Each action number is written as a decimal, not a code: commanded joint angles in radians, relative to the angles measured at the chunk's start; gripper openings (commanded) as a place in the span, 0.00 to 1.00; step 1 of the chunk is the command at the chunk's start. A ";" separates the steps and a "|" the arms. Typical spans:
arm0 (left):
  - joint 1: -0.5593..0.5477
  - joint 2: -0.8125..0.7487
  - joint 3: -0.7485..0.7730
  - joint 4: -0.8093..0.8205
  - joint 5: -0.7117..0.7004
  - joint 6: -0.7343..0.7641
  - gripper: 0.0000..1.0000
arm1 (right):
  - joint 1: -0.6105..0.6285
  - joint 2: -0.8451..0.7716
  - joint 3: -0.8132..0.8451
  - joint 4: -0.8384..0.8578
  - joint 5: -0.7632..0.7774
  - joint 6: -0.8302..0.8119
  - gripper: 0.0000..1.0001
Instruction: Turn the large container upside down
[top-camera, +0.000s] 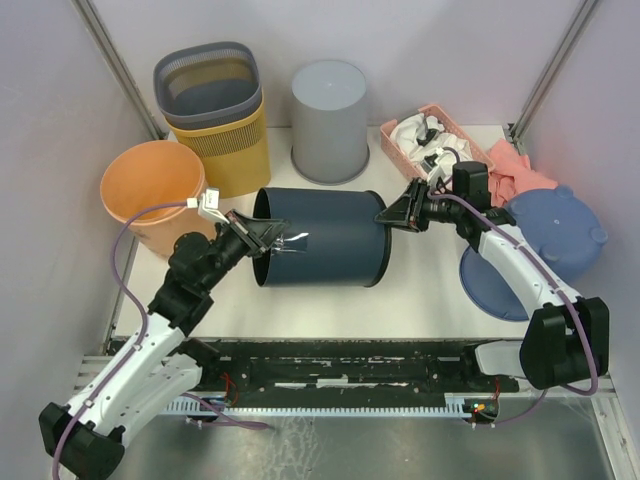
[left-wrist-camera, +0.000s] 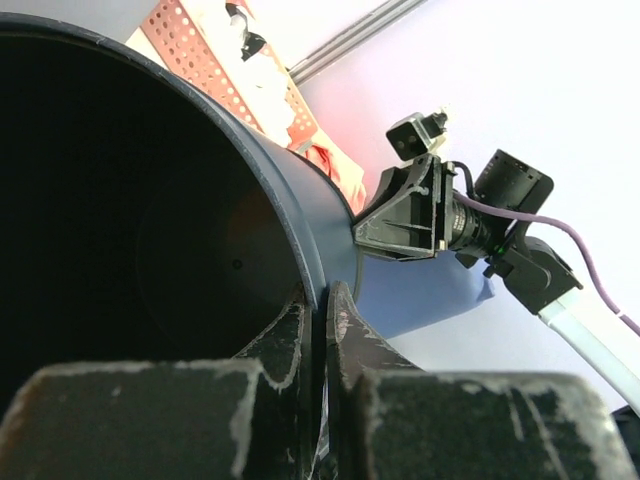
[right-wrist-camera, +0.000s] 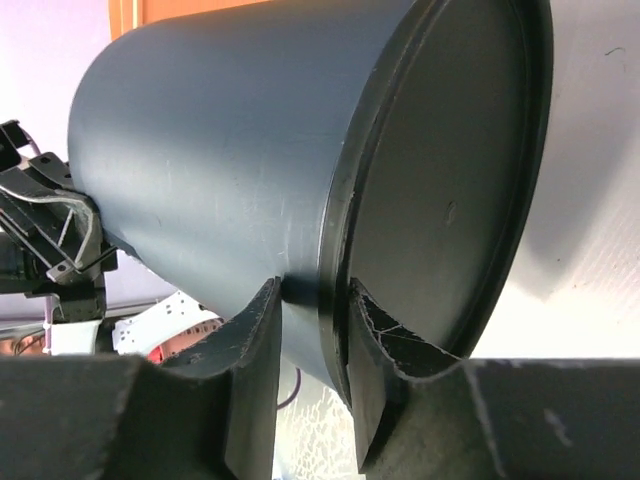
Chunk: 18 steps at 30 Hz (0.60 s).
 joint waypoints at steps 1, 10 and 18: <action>-0.002 0.084 -0.066 -0.181 -0.006 0.095 0.03 | 0.017 -0.036 0.015 0.082 -0.076 0.041 0.29; -0.002 0.134 -0.052 -0.232 -0.026 0.151 0.32 | 0.007 -0.097 0.079 -0.070 -0.010 -0.043 0.02; -0.002 0.140 0.010 -0.323 -0.059 0.197 0.88 | -0.016 -0.146 0.220 -0.300 0.117 -0.193 0.02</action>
